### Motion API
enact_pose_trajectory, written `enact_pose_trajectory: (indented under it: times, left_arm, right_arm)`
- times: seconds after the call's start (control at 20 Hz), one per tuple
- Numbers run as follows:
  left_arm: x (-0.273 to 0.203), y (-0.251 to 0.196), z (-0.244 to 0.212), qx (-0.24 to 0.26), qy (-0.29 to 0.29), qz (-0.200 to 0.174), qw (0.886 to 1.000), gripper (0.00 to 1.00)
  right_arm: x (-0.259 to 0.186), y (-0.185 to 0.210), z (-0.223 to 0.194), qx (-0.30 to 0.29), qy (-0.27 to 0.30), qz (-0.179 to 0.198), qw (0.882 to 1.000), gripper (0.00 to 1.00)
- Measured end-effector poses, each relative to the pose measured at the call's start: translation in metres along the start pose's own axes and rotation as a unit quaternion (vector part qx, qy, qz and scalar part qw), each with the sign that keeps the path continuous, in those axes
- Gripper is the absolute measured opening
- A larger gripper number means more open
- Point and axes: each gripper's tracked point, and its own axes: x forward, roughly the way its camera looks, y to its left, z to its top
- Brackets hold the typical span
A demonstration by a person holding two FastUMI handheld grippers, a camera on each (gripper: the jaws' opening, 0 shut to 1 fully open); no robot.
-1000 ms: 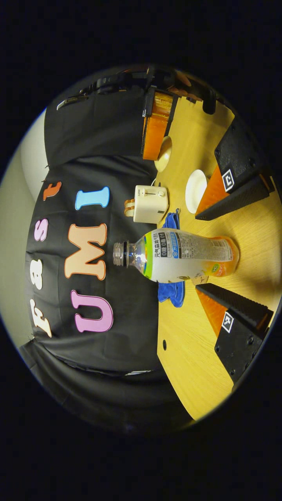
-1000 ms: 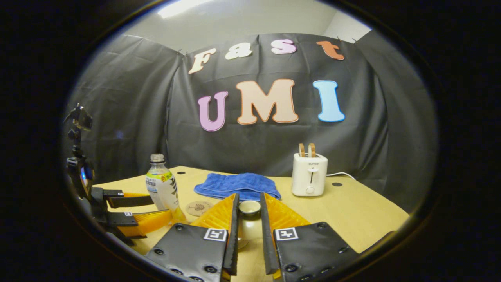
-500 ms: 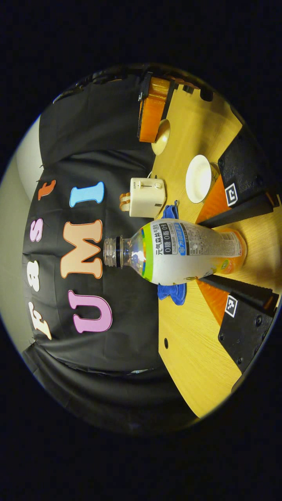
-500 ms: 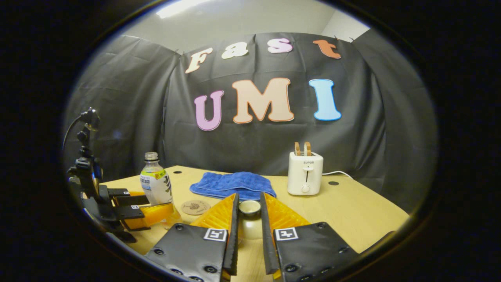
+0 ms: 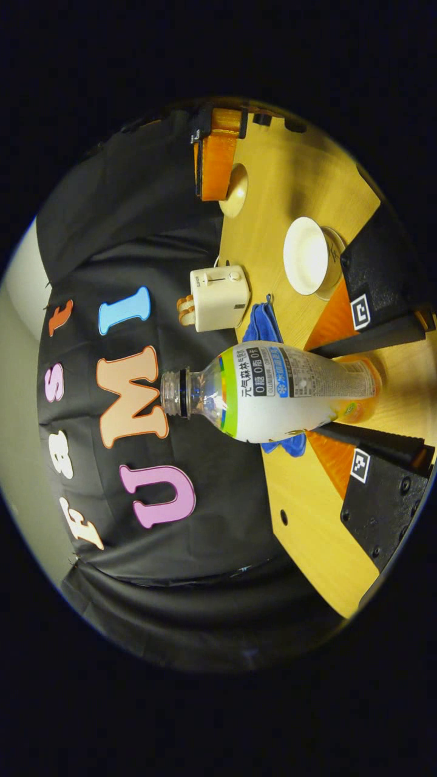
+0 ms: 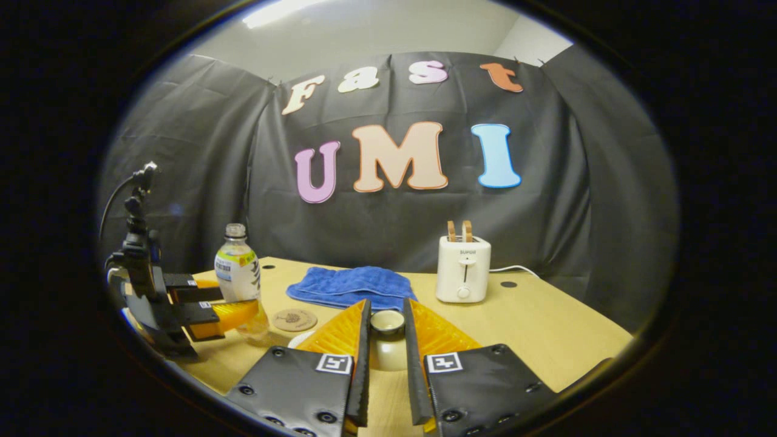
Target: Open the teacup lid with one hand, grasp the water bottle and pour water into the teacup with the other hand; after pouring, place the water bottle on the coaster and then close the teacup lid.
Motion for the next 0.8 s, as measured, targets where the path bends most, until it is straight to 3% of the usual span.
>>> enact_pose_trajectory:
  times: [0.15, 0.35, 0.55, 0.8]
  left_arm:
    - [0.002, 0.005, 0.006, 0.071, 0.002, 0.017, 0.997, 0.55]
    - [0.006, 0.004, 0.008, 0.179, 0.002, 0.025, 0.983, 0.55]
    - [0.014, -0.008, -0.003, 0.239, 0.022, 0.011, 0.971, 0.56]
    - [0.019, -0.007, -0.009, 0.352, 0.033, 0.016, 0.935, 0.56]
  right_arm:
    - [-0.003, -0.004, -0.007, 0.003, 0.006, -0.002, 1.000, 0.30]
    - [-0.005, -0.018, -0.010, 0.010, 0.006, -0.015, 1.000, 0.30]
    - [-0.005, -0.028, -0.017, 0.020, 0.011, -0.025, 0.999, 0.30]
    - [-0.009, -0.037, -0.020, 0.011, 0.014, -0.033, 0.999, 0.30]
